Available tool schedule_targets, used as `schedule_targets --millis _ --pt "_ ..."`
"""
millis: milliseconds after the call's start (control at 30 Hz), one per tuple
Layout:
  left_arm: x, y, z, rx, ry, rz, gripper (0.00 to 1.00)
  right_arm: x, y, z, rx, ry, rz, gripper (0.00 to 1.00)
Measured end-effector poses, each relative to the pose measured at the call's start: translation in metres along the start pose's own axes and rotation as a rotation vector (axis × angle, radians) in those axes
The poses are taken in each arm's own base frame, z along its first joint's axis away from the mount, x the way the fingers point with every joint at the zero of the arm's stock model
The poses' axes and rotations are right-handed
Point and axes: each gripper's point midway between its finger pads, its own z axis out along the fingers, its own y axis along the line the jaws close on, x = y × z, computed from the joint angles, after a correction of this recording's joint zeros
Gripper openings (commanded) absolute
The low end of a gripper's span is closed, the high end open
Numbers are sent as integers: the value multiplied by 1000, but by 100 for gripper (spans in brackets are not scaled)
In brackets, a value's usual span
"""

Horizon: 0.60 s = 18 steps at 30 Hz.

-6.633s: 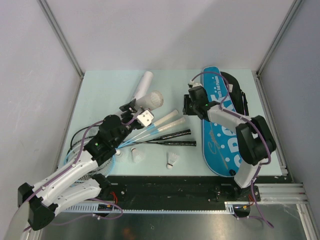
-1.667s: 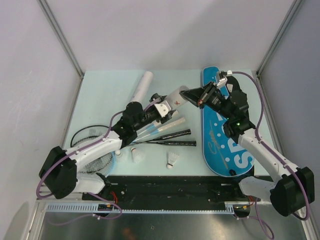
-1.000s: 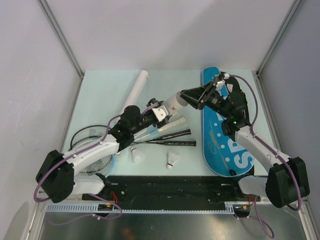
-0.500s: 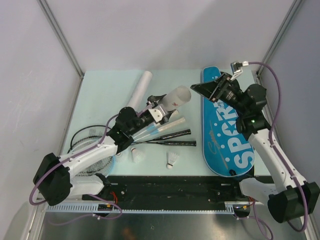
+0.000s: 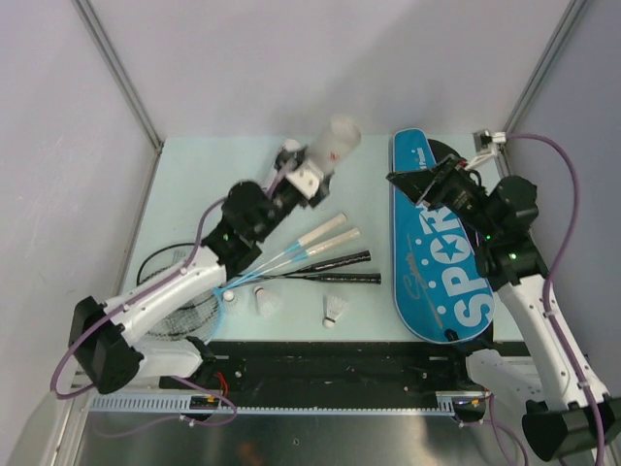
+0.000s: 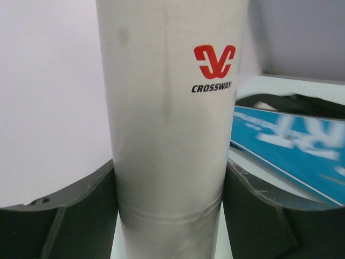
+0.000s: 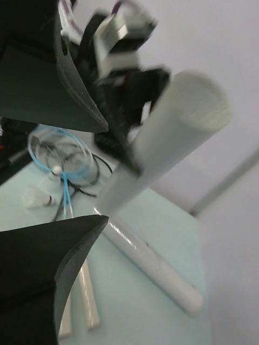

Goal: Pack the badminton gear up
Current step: Close the lid on the shuttle tube, then place the shuttle tube at the center of the board.

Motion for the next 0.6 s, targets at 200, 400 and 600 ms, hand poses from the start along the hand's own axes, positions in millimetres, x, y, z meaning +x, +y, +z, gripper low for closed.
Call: schedule_targets --millis 200,400,600 --pt "-53 110 38 -296 146 85 21 -3 -19 -23 142 -26 -71 67" --pt "23 222 11 -528 455 155 21 27 -41 -31 236 85 -89 68" --pt "170 297 -20 -628 841 179 28 50 -43 -32 244 172 -109 68"
